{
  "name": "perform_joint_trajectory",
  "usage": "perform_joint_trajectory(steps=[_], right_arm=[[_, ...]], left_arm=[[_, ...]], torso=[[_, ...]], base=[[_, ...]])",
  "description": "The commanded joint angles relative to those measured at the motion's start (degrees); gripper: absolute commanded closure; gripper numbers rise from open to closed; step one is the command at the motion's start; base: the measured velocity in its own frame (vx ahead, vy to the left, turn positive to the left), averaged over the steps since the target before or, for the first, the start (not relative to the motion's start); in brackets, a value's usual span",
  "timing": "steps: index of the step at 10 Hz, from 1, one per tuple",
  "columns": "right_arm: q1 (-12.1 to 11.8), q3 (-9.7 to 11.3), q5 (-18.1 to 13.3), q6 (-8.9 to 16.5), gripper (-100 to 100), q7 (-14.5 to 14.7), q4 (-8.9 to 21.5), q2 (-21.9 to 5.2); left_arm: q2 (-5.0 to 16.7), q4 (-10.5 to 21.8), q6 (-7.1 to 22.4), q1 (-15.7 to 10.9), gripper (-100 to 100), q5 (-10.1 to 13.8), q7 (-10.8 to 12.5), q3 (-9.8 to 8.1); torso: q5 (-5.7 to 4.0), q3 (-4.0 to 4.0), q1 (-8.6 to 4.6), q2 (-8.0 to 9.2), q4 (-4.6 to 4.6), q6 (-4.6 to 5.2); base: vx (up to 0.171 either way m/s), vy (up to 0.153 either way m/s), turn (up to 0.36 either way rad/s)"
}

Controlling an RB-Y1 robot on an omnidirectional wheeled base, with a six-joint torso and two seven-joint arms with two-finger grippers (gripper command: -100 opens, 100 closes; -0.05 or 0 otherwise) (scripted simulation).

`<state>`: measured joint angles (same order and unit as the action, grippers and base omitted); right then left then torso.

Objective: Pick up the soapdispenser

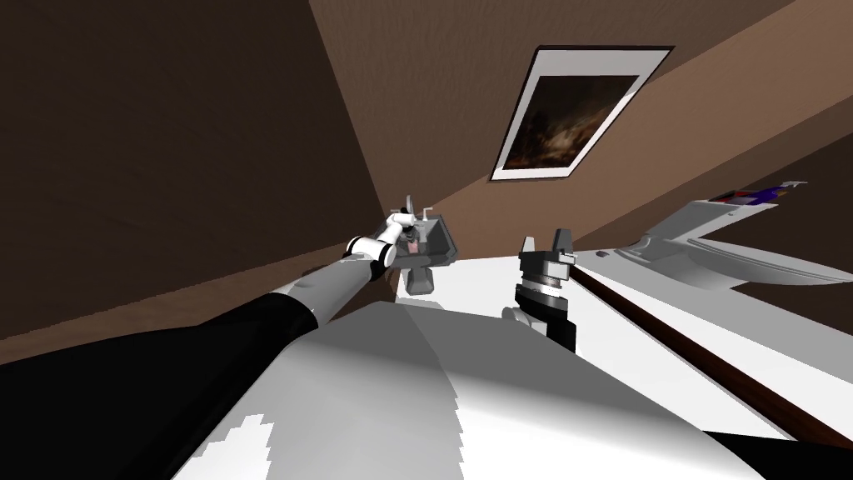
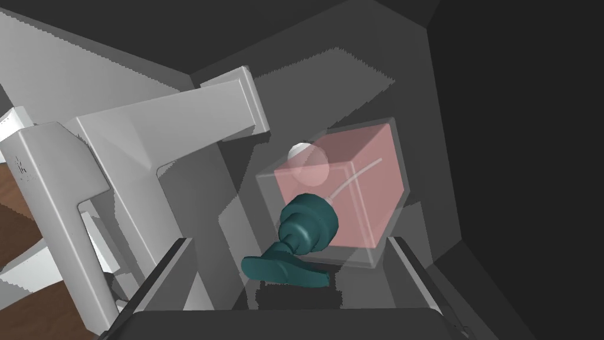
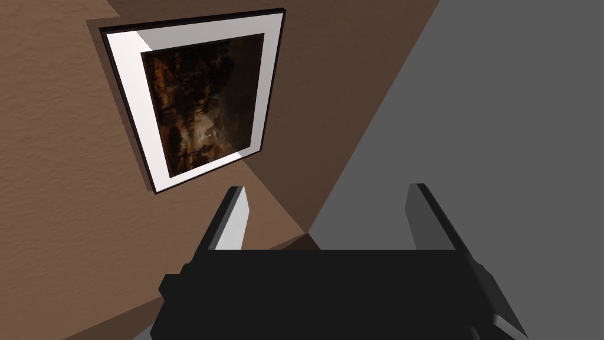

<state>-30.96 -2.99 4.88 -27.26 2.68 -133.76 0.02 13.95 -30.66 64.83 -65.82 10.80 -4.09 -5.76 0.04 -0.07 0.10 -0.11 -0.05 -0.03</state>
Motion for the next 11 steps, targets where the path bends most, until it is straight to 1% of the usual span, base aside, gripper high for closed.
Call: perform_joint_trajectory(steps=[1, 2, 3, 4, 5, 7, 8, 11], right_arm=[[0.0, 0.0, 0.0, 0.0, 0, 0.0, 0.0, 0.0], [0.0, 0.0, 0.0, 0.0, 0, 0.0, 0.0, 0.0], [0.0, 0.0, 0.0, 0.0, 0, 0.0, 0.0, 0.0], [0.0, 0.0, 0.0, 0.0, 0, 0.0, 0.0, 0.0], [0.0, 0.0, 0.0, 0.0, 0, 0.0, 0.0, 0.0], [0.0, 0.0, 0.0, 0.0, 0, 0.0, 0.0, 0.0], [0.0, 0.0, 0.0, 0.0, 0, 0.0, 0.0, 0.0], [0.0, 0.0, 0.0, 0.0, 0, 0.0, 0.0, 0.0]], left_arm=[[0.3, 1.7, 1.0, -1.4, -100, -0.1, -0.2, -0.13], [0.7, 3.3, 2.1, -2.7, -100, -0.1, -0.4, -0.26], [0.6, 2.5, 1.3, -1.9, -100, 0.0, -0.4, -0.22], [0.6, 2.6, 1.5, -2.0, 0, 0.0, -0.4, -0.24], [0.3, 3.0, -0.4, -0.7, -100, -0.2, -0.4, -0.14], [0.2, 2.8, 0.1, -0.8, -100, -0.2, -0.3, -0.12], [0.2, 3.1, -0.2, -0.9, 100, -0.2, -0.3, -0.13], [0.3, 3.0, -0.3, -0.9, 100, -0.2, -0.3, -0.13]], torso=[[0.0, 0.0, 0.0, 0.0, 0.0, 0.0], [-0.01, 0.02, -0.03, 0.03, 0.01, 0.0], [-0.01, -0.01, -0.01, -0.03, 0.0, 0.0], [-0.01, 0.0, -0.06, 0.01, 0.0, 0.0], [-0.02, 0.04, -0.11, 0.08, 0.02, 0.01], [-0.03, -0.02, -0.11, -0.04, -0.01, 0.01], [-0.03, 0.01, -0.12, 0.03, 0.0, 0.01], [-0.03, 0.01, -0.14, 0.06, -0.03, 0.0]], base=[[0.02, 0.022, 0.008], [0.046, 0.031, 0.008], [0.026, 0.016, 0.001], [0.0, 0.0, 0.0], [0.038, 0.0, -0.028], [0.032, 0.005, -0.007], [0.0, 0.0, 0.0], [0.0, 0.0, 0.0]])
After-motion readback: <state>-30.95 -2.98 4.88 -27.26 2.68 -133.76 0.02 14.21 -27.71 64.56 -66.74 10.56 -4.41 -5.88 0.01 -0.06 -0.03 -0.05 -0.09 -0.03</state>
